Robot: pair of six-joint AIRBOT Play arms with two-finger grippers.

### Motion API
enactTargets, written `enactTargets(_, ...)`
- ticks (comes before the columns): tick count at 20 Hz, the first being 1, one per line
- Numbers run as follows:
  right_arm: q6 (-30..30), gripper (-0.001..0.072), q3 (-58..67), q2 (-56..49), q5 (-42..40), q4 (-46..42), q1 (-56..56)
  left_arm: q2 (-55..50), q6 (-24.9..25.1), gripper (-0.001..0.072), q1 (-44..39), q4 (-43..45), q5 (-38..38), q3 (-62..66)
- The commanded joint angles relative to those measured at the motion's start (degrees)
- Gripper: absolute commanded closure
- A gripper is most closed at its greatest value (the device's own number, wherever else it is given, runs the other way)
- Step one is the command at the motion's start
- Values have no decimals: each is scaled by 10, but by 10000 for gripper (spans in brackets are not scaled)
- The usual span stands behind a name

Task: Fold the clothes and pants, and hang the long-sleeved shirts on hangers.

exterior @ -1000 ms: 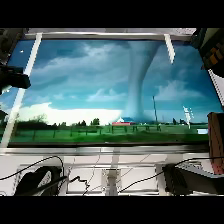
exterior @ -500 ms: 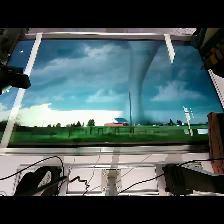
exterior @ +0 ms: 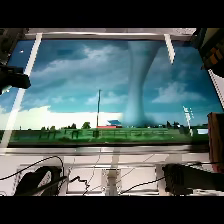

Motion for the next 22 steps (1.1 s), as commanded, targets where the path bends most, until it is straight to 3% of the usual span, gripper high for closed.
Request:
enactTargets(1, 7, 238, 0, -1, -7, 52, -7, 0, 0, 668, 1, 0, 0, 1)
enactTargets(3, 6, 640, 0, -2, -12, 128, -5, 0, 0, 669, 1, 0, 0, 1)
enactTargets(4, -4, 691, 0, -5, -9, 175, 4, 0, 0, 669, 1, 0, 0, 1)
enactTargets(7, -12, 693, -1, -6, 15, 239, 78, 0, 0, 668, 1, 0, 0, 1)
enactTargets(11, -25, 693, -1, 6, 22, 229, 285, 0, 0, 668, 1, 0, 0, 1)
enactTargets(16, -45, 692, -2, 6, 6, 41, 659, 0, 0, 669, 1, 0, 0, 1)
enactTargets(18, -92, 692, -2, 1, -28, 5, 791, 0, 0, 669, 1, 0, 0, 1)
enactTargets(22, -87, 691, -3, -18, -119, -38, 955, 0, 0, 668, 1, 0, 0, 1)
